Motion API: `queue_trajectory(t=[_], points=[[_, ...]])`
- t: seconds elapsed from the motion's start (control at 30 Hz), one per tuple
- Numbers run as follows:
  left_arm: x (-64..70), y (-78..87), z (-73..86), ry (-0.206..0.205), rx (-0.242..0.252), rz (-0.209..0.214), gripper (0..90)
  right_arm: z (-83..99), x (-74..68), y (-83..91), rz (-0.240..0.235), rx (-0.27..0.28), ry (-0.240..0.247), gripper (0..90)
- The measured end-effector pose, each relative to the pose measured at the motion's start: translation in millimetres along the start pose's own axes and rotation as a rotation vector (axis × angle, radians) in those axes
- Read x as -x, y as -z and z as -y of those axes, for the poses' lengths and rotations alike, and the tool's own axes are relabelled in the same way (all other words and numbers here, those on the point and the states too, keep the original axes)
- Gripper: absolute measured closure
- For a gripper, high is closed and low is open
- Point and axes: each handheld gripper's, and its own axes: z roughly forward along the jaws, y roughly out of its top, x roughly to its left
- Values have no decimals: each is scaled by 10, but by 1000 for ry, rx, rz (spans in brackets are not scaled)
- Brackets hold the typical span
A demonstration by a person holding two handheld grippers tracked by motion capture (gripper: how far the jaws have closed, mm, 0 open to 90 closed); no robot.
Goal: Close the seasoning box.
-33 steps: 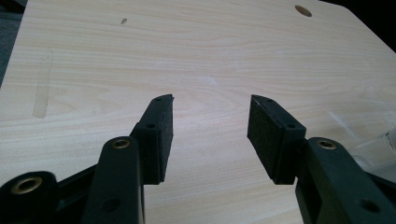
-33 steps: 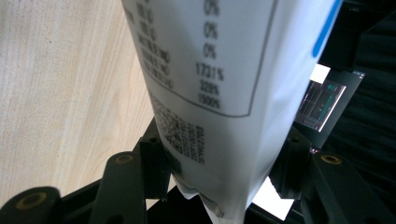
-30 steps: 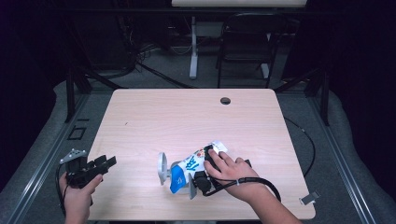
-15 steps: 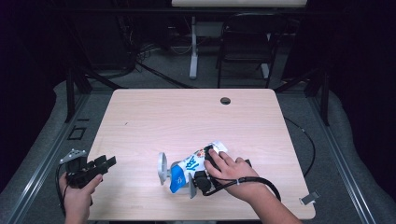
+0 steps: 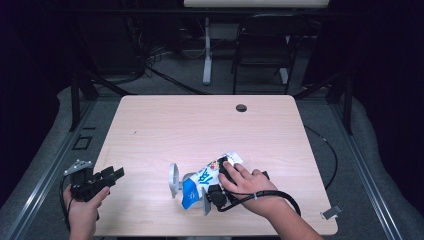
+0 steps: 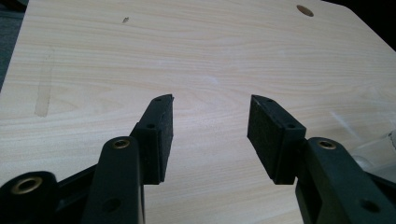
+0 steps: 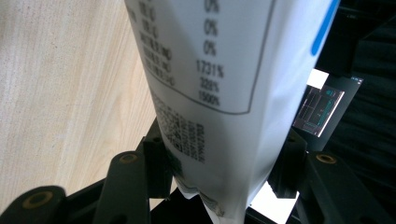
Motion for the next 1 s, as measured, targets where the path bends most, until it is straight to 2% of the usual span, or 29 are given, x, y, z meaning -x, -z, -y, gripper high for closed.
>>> queue_trajectory(t=[0.17,0.3,0.5,0.57,0.9,1.0], points=[[-2,-7,5,3,12,-2,513,2,0,10,7,-3,3,521],[-4,-3,2,1,2,-1,513,12,0,13,9,6,1,524],[-5,-3,2,-2,-1,-2,514,21,7,28,9,-13,13,525],[-7,-9,6,0,6,-2,513,33,-6,13,8,6,-1,525],[-11,-12,8,1,7,-4,513,47,3,28,13,-11,6,528],[-10,-14,9,1,7,-4,513,58,-6,18,10,1,-5,529]])
